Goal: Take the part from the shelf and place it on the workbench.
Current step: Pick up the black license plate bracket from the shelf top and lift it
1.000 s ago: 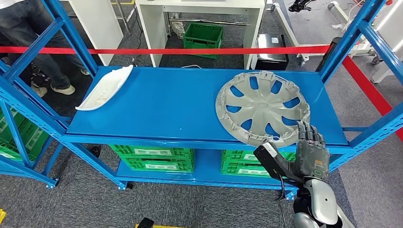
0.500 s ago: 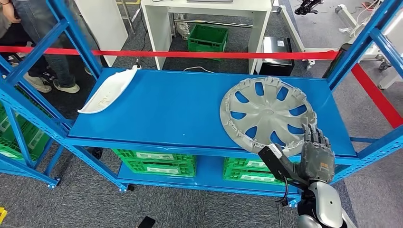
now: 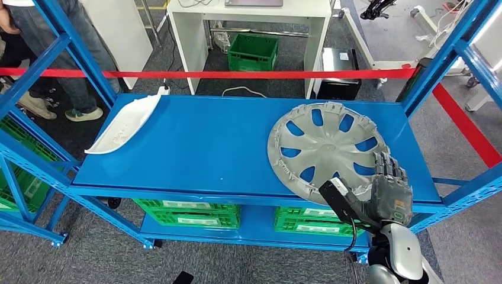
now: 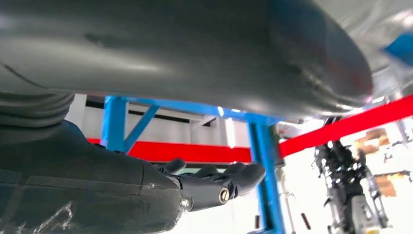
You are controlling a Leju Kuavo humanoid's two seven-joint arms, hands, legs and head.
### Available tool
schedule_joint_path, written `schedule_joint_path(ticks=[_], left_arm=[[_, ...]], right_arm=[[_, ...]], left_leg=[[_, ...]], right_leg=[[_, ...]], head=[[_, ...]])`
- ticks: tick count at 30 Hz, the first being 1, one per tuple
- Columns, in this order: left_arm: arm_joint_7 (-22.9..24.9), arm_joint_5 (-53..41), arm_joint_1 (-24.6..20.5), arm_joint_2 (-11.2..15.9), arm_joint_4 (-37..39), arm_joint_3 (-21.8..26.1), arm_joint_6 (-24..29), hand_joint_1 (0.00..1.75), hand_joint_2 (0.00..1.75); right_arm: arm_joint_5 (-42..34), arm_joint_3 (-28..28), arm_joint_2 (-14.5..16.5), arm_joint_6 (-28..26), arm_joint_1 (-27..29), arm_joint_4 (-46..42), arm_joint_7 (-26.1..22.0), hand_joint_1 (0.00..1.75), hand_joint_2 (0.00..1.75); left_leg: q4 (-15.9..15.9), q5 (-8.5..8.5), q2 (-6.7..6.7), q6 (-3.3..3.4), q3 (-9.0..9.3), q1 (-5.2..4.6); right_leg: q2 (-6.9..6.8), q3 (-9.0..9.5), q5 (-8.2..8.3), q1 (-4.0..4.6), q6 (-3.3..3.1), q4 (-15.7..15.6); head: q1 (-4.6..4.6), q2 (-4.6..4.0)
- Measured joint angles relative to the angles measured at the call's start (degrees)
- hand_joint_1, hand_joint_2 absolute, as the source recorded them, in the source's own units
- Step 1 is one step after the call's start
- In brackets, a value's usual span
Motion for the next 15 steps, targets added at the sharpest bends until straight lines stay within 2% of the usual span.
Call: schedule_joint_path(ticks=[2,3,4,6,7,8,9,11,12,13,15], left_arm=[[0.0,0.0,0.0,-0.1,0.0,0.0,0.0,0.0,0.0],[-0.1,0.0,0.0,-0.1,0.0,0.0,0.0,0.0,0.0],[-0.1,0.0,0.0,-0.1,0.0,0.0,0.0,0.0,0.0],[-0.1,-0.1,-0.1,-0.1,0.1,0.0,0.0,0.0,0.0],[-0.1,-0.1,0.0,-0.1,0.1,0.0,0.0,0.0,0.0],[-0.1,-0.1,0.0,-0.1,0.1,0.0,0.0,0.0,0.0],[-0.2,-0.1,0.1,-0.1,0.1,0.0,0.0,0.0,0.0],[-0.4,-0.4,0.1,-0.1,0.1,0.0,0.1,0.0,0.0],[-0.5,-0.5,0.0,-0.1,0.1,0.0,0.1,0.0,0.0],[-0.6,-0.6,-0.1,-0.1,0.1,0.0,0.0,0.0,0.0],[-0.8,-0.9,-0.2,-0.1,0.1,0.0,-0.2,0.0,0.0]], right_arm=[[0.0,0.0,0.0,0.0,0.0,0.0,0.0,0.0,0.0],[0.0,0.0,0.0,0.0,-0.1,0.0,0.0,0.0,0.0],[-0.1,-0.1,0.0,0.0,-0.2,0.0,-0.1,0.0,0.0],[-0.1,0.0,0.0,0.0,-0.2,0.2,-0.1,0.0,0.0],[-0.1,0.0,0.0,0.1,-0.1,0.3,-0.1,0.0,0.0],[-0.1,0.0,0.0,0.1,0.0,0.4,-0.2,0.0,0.0],[-0.1,0.0,0.0,0.1,0.0,0.6,-0.2,0.0,0.0],[-0.2,0.0,0.0,0.1,-0.2,0.8,-0.4,0.0,0.0],[-0.3,0.1,0.0,0.1,-0.3,1.0,-0.6,0.0,0.0],[-0.4,0.1,0.1,0.1,-0.5,1.1,-0.7,0.0,0.0],[-0.9,0.2,0.3,0.1,-0.8,1.6,-1.1,0.0,0.0]], left_leg=[[-0.9,-0.17,-0.06,0.49,0.4,0.32],[-1.2,-0.13,-0.08,0.74,0.59,0.49],[-1.5,-0.13,-0.08,0.97,0.82,0.65],[-1.5,-0.42,-0.08,1.3,1.08,0.6],[-1.5,-0.6,-0.09,1.35,1.27,0.59],[-1.5,-0.85,-0.1,1.34,1.55,0.58],[-1.5,-1.16,-0.12,1.25,1.91,0.59],[-1.4,-1.91,-0.17,0.88,2.79,0.59],[-1.2,-2.28,-0.18,0.59,3.03,0.48],[-1.0,-2.55,-0.19,0.27,3.07,0.39],[-0.7,-2.86,-0.14,0.04,2.87,0.18]], right_leg=[[-0.13,-0.22,-0.41,-0.04,0.62,0.2],[-0.16,-0.83,-1.09,-0.08,0.9,1.5],[-0.17,-2.09,-2.16,-0.15,1.14,3.8],[-0.18,-6.21,-4.34,-0.3,1.46,10.7],[-0.19,-8.1,-4.62,-0.35,1.57,13.3],[-0.19,-9.25,-3.88,-0.37,1.63,14.3],[-0.2,-9.39,-2.13,-0.38,1.63,13.3],[-0.25,-7.49,2.46,-0.39,1.41,7.3],[-0.26,-6.4,3.88,-0.32,1.23,4.5],[-0.26,-5.59,4.3,-0.24,0.91,2.6],[-0.16,-5.12,3.77,-0.15,0.45,1.4]], head=[[0.02,0.0],[0.19,0.0],[0.39,0.0],[0.73,0.0],[0.79,0.0],[0.85,0.0],[0.91,0.0],[1.03,0.0],[1.1,0.0],[1.18,0.0],[1.16,0.0]])
